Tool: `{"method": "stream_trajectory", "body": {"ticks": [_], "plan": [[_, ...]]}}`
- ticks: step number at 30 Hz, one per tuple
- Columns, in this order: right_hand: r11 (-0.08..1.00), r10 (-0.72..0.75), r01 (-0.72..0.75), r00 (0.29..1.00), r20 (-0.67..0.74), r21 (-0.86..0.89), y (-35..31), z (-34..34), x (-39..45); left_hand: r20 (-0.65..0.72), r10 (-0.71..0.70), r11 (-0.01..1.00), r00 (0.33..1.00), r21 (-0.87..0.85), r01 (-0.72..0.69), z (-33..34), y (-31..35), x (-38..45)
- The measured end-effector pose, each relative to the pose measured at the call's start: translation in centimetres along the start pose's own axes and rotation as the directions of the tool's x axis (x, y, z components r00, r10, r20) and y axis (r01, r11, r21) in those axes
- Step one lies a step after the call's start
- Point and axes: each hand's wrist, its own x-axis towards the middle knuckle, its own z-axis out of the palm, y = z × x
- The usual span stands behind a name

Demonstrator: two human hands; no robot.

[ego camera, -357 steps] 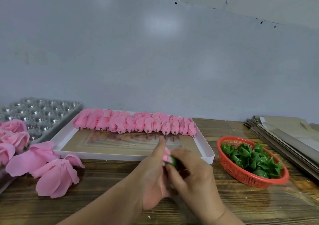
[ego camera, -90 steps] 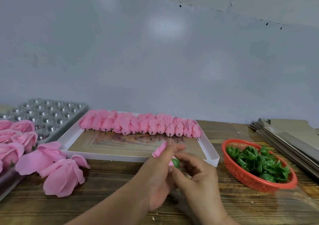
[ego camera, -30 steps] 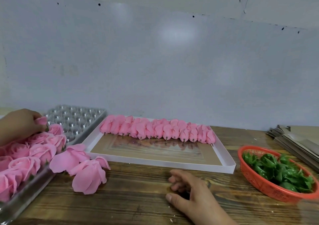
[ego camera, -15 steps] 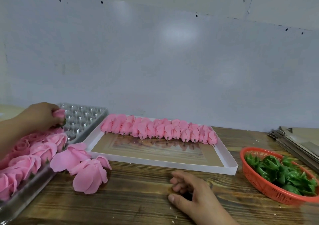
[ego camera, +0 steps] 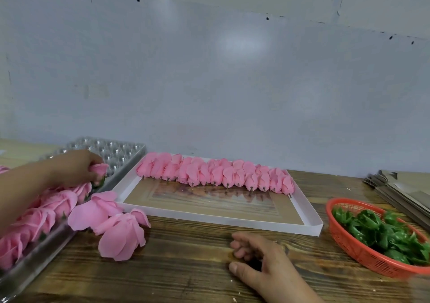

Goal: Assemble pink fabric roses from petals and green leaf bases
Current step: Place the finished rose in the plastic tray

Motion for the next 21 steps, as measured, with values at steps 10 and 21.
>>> {"method": "stream_trajectory", "body": {"ticks": [10,21], "plan": [[1.0,-0.001,0.002,1.0,-0.021,0.016,0.5,0.2,0.1,0.127,0.035,0.998,0.991,0.042,-0.04,-1.3,0.2,-0.2],[1.0,-0.011,0.011,1.0,-0.001,0.0,0.1,0.1,0.1,0.084,-0.087,0.96,0.993,0.273,0.061,-1.0,0.6,0.0]]}}
